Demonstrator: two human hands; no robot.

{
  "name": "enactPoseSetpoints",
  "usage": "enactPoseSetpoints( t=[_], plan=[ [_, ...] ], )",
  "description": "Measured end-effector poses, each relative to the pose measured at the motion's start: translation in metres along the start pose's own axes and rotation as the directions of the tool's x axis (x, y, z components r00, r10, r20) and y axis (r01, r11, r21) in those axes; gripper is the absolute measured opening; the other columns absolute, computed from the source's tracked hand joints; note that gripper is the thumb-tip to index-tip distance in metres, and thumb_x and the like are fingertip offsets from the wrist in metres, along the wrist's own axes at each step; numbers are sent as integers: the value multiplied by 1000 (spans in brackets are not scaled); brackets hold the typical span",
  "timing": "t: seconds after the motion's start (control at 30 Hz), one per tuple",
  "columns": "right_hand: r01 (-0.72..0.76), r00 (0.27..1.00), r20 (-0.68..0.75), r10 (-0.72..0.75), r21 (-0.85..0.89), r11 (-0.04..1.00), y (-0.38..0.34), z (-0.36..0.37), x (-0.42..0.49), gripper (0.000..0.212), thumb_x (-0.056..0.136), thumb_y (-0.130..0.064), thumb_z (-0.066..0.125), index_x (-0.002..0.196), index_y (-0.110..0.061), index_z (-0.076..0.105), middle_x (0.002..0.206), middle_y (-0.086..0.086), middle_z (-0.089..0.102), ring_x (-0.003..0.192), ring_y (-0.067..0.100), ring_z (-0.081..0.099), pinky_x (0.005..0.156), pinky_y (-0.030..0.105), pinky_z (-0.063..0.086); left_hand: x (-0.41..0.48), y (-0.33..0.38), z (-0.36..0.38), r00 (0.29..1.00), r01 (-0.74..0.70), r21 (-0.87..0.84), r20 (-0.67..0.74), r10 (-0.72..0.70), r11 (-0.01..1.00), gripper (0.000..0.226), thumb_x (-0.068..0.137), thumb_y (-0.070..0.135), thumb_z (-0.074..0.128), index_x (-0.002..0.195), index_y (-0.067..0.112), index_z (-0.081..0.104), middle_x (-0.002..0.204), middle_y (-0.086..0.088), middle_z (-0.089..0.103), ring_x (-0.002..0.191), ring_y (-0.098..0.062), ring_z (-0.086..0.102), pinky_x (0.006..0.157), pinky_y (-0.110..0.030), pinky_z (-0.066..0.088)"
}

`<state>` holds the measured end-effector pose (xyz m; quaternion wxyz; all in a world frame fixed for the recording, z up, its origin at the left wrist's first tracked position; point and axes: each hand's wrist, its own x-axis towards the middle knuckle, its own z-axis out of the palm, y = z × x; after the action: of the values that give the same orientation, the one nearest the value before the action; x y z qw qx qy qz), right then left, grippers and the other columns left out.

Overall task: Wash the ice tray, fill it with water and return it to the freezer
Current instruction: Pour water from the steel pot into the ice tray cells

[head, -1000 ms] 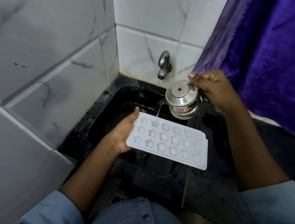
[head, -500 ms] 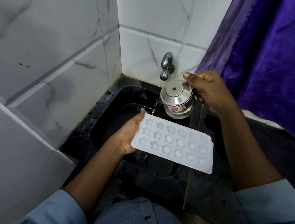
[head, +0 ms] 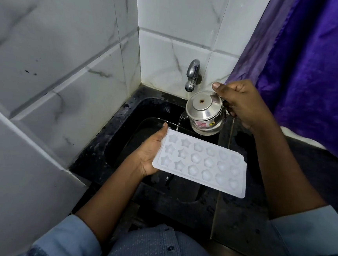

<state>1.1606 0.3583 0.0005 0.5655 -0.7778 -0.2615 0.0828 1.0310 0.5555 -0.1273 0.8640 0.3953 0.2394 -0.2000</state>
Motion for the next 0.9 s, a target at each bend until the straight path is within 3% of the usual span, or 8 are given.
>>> enactPoseSetpoints(
  t=[0.2,0.33,0.57,0.83,0.9],
  plan=[
    [-6,1000,-7,6,5,1000,0,2,-3,56,104,-25,64,72,20,52,43,-11,46,39,2,35,43,14,31,1,0,-2,1000,-2,3,13,2,1000,79,100,70,45,140,5,64,136,-23,69,125,-41,67,100,-58,54],
    [-1,1000,-4,1,15,1000,-6,5,-6,59,104,-24,63,71,22,48,44,-8,43,39,4,33,44,13,32,2,1,-1,1000,-6,-5,17,6,1000,81,100,71,44,141,4,64,136,-23,69,127,-41,66,102,-58,53],
    [19,999,33,-19,-18,1000,-14,10,-10,60,104,-26,64,62,11,41,49,3,31,39,8,27,43,16,29,3,4,2,1000,-29,-14,2,29,999,78,103,70,40,137,5,67,134,-23,70,126,-41,66,104,-56,52],
    [12,999,40,-10,-35,999,-14,11,-9,55,103,-26,65,58,-3,43,45,-6,31,38,6,26,43,16,28,4,5,4,999,-33,-23,-6,33,999,75,104,69,38,127,7,72,133,-23,71,123,-40,67,104,-55,52],
    [19,999,45,-18,-26,999,-13,11,-9,57,103,-26,65,58,1,41,46,-5,29,39,7,25,44,16,28,4,6,4,999,-32,-24,-7,32,999,74,104,68,39,127,7,72,133,-22,71,122,-40,68,104,-55,52]
  ],
)
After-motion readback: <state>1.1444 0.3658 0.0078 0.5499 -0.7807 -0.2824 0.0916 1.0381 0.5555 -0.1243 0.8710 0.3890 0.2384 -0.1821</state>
